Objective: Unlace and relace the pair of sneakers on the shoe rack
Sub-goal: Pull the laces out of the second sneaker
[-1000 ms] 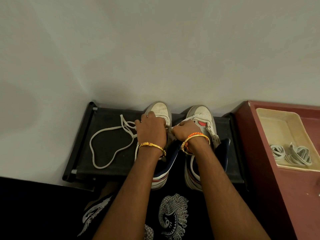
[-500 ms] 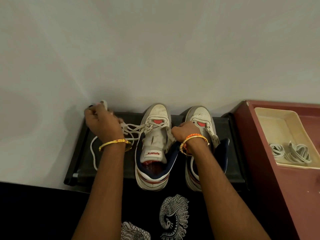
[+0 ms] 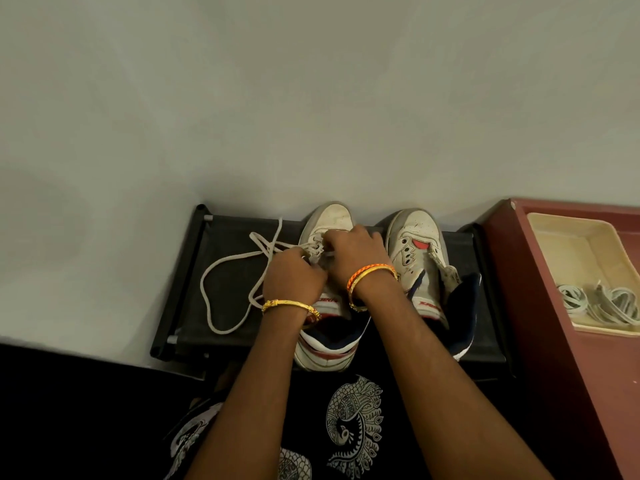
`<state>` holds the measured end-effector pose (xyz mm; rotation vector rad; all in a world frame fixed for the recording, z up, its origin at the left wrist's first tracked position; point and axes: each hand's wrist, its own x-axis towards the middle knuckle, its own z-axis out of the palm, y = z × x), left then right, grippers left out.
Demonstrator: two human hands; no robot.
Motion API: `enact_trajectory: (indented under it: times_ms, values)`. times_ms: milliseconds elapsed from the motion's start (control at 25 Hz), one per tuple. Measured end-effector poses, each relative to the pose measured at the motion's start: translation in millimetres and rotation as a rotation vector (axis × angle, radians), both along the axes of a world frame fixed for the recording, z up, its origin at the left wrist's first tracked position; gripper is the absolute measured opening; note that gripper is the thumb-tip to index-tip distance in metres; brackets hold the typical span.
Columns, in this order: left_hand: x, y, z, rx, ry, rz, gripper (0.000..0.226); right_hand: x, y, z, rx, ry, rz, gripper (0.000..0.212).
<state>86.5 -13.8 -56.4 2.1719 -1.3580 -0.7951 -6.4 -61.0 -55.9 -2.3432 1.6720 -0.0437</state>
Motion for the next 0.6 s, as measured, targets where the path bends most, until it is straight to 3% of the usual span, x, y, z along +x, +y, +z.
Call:
enact_trajectory:
  times_ms: [120, 240, 400, 480, 560, 600]
  values:
    - [-3, -2, -2, 0.006, 0.060, 0.047, 0.019, 4, -6, -10, 0.064, 0.005, -0.107, 0.028]
    - [-8, 1, -1, -0.052, 0.182, 0.242, 0.026, 13, -12, -18, 0.119, -0.125, -0.185, 0.023]
    - [-6, 1, -5, -0.157, 0.328, 0.444, 0.026, 0, -13, -11, 0.113, -0.622, -0.444, 0.007]
    - [-7, -1, -6, -0.154, 0.366, 0.494, 0.025, -15, -19, -8, 0.138, -0.947, -0.786, 0.008]
    - [-8, -2, -6, -0.137, 0.373, 0.495, 0.025, -28, -23, -12, 0.347, -1.314, -1.125, 0.006]
    - [-7, -1, -6, -0.135, 0.376, 0.478, 0.025, -31, -25, -15, 0.421, -1.389, -1.203, 0.003]
